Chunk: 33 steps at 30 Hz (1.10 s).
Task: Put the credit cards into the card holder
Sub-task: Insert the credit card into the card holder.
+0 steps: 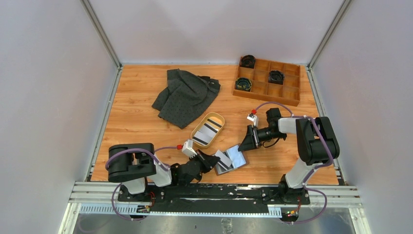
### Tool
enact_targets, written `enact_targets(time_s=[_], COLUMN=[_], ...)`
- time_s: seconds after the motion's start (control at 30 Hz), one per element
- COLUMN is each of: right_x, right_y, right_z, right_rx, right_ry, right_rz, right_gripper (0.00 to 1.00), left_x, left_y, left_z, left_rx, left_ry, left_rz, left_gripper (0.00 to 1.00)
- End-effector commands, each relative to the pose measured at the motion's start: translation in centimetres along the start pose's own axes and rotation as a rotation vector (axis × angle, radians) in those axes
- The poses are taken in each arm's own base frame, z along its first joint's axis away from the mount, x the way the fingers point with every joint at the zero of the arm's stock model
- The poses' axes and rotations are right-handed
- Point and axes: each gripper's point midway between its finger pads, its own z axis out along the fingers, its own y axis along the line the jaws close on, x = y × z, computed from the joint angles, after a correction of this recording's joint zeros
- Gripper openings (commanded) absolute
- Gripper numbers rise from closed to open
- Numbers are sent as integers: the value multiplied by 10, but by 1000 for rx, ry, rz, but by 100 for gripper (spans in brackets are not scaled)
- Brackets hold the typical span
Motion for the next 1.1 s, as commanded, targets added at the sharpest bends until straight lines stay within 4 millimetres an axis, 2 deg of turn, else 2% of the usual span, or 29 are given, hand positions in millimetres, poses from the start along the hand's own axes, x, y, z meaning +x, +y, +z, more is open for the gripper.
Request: enact_targets(time_s=[0.0,0.67,0.9,1.07], right_x=[-2,-2,-1,-2], right_y=[-3,-2,-2,-2], right_z=[-2,-2,-2,-2], right_rx=[12,2,-1,-2], right_ry=[2,3,4,4], right_rz=[14,21,23,25], right_gripper=[50,50,49,49], left_x=[0,9,18,24], left_y=[18,20,17,23], left_z=[2,13,18,16], left_rx=[-71,-129,-123,-141], left_ry=[-23,-5,48,85], left_rz=[22,84,73,17], left_gripper=[0,0,0,0])
